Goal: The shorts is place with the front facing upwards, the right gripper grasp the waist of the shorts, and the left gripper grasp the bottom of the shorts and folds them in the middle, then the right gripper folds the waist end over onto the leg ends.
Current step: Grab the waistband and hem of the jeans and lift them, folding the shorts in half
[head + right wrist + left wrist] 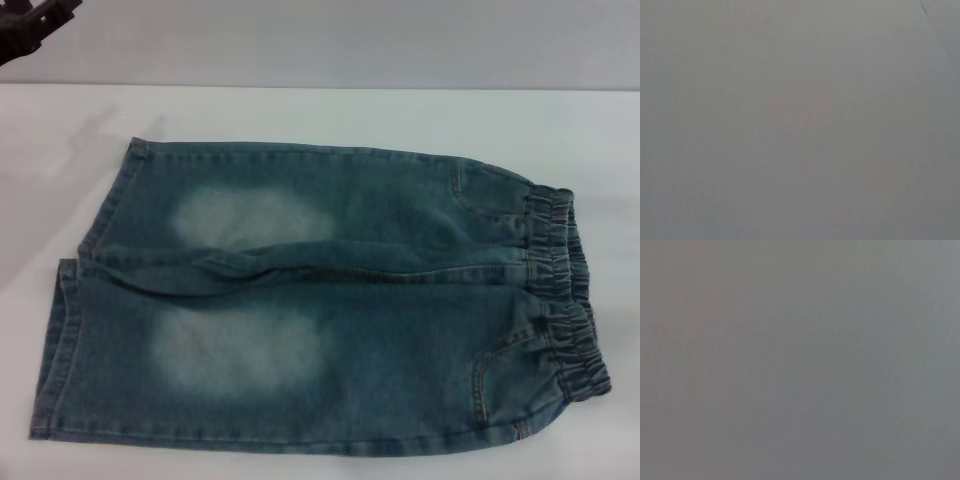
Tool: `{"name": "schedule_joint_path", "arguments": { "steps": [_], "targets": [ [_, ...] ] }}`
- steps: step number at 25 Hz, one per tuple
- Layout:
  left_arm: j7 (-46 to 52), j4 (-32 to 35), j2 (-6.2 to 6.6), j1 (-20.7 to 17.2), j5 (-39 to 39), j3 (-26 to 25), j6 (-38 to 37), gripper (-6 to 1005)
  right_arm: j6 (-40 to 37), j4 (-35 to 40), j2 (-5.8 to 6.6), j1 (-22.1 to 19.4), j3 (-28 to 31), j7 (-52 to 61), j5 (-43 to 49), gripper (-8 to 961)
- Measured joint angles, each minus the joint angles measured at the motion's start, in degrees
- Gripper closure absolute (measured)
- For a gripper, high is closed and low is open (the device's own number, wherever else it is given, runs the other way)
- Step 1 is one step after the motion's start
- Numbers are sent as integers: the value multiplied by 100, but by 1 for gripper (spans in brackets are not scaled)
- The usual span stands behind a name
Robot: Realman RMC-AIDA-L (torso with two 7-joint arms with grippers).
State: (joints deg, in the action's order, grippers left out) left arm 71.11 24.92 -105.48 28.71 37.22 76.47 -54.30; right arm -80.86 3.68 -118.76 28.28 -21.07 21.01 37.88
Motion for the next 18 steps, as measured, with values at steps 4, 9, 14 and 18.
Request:
{"name": "schedule_joint_path", "arguments": {
  "steps": [4, 9, 14, 18],
  "targets": [
    [1309, 273, 196, -31, 1171, -355, -255, 195, 170, 13, 9, 25, 32, 6, 0, 439],
    [3007, 401, 518, -47, 2904, -1137, -1368, 198, 256, 27, 11, 49, 119, 16, 0, 440],
    [4376, 766, 664, -90, 4532, -2040, -2325, 201, 303, 30, 11, 52, 272, 18, -1, 440],
    [4897, 848, 757, -99, 5404, -2515, -2917, 203, 376, 44, 11, 54, 315, 19, -2, 441]
  ]
}}
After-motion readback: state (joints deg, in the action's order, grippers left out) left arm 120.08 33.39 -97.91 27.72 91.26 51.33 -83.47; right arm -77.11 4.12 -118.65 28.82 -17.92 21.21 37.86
